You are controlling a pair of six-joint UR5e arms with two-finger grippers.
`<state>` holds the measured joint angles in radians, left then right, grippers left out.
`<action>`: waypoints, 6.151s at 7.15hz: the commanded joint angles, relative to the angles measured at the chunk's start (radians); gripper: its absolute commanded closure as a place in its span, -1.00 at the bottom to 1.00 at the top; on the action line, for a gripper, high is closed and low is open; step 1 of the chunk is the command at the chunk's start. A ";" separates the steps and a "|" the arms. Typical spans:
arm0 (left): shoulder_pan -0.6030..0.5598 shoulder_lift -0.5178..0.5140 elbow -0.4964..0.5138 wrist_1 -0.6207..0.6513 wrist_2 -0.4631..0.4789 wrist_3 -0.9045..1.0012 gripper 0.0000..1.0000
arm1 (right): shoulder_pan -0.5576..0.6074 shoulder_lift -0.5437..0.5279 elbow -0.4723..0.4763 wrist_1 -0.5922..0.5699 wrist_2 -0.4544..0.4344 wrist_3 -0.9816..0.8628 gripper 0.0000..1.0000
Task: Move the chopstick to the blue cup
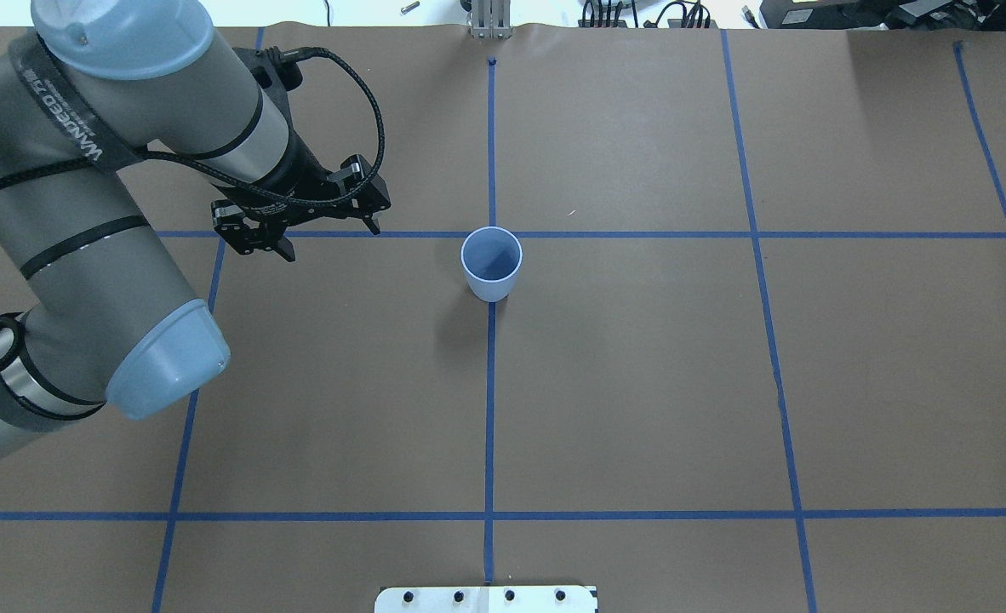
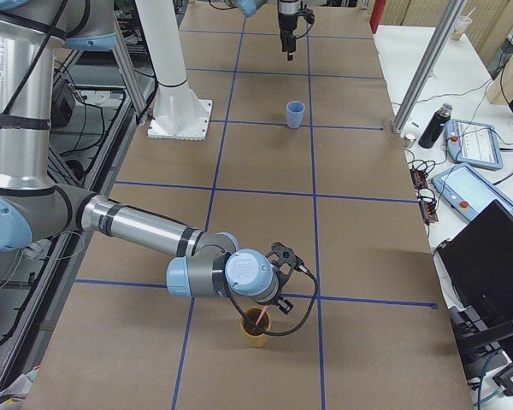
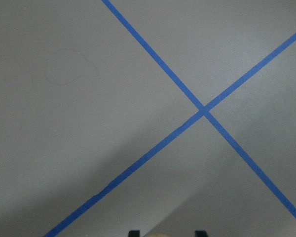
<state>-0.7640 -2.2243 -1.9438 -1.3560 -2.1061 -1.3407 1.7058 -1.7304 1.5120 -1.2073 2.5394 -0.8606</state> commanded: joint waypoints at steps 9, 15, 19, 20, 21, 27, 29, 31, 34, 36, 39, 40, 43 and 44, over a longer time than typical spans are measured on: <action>0.000 -0.005 -0.009 0.000 -0.002 -0.003 -0.96 | 0.070 0.006 0.011 0.000 0.107 0.048 1.00; 0.003 -0.006 -0.003 0.000 -0.003 -0.012 -0.96 | 0.198 0.006 0.105 -0.012 0.152 0.131 1.00; 0.003 -0.006 -0.001 -0.005 -0.005 -0.012 -0.96 | 0.195 0.032 0.232 -0.017 0.160 0.377 1.00; 0.003 -0.003 0.000 -0.006 -0.005 -0.009 -0.96 | 0.163 0.072 0.241 -0.017 0.169 0.456 1.00; 0.003 -0.003 -0.004 -0.006 -0.003 -0.009 -0.96 | 0.141 0.118 0.243 -0.018 0.170 0.547 1.00; -0.130 0.035 0.002 0.000 -0.011 0.185 -0.96 | -0.249 0.503 0.278 -0.018 0.063 1.595 1.00; -0.216 0.102 -0.001 0.000 -0.018 0.329 -0.96 | -0.390 0.627 0.283 -0.069 -0.043 1.782 1.00; -0.331 0.223 0.003 -0.012 -0.102 0.543 -0.96 | -0.539 0.751 0.336 -0.211 -0.199 1.849 1.00; -0.470 0.356 0.014 -0.012 -0.133 0.855 -0.96 | -0.766 0.882 0.314 -0.259 -0.482 1.896 1.00; -0.488 0.357 0.043 -0.014 -0.147 0.877 -0.96 | -0.824 0.911 0.291 -0.264 -0.536 1.896 1.00; -0.488 0.362 0.043 -0.014 -0.147 0.877 -0.96 | -0.844 1.006 0.202 -0.262 -0.556 1.898 1.00; -0.492 0.362 0.045 -0.014 -0.147 0.877 -0.96 | -0.870 1.040 0.165 -0.261 -0.589 1.898 1.00; -0.500 0.362 0.062 -0.014 -0.147 0.879 -0.96 | -0.929 1.045 0.137 -0.259 -0.643 1.896 1.00; -0.502 0.362 0.063 -0.014 -0.147 0.879 -0.96 | -0.951 1.039 0.137 -0.258 -0.669 1.894 1.00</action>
<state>-1.2639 -1.8622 -1.8844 -1.3698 -2.2534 -0.4618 0.7832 -0.6859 1.6517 -1.4663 1.9022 1.0353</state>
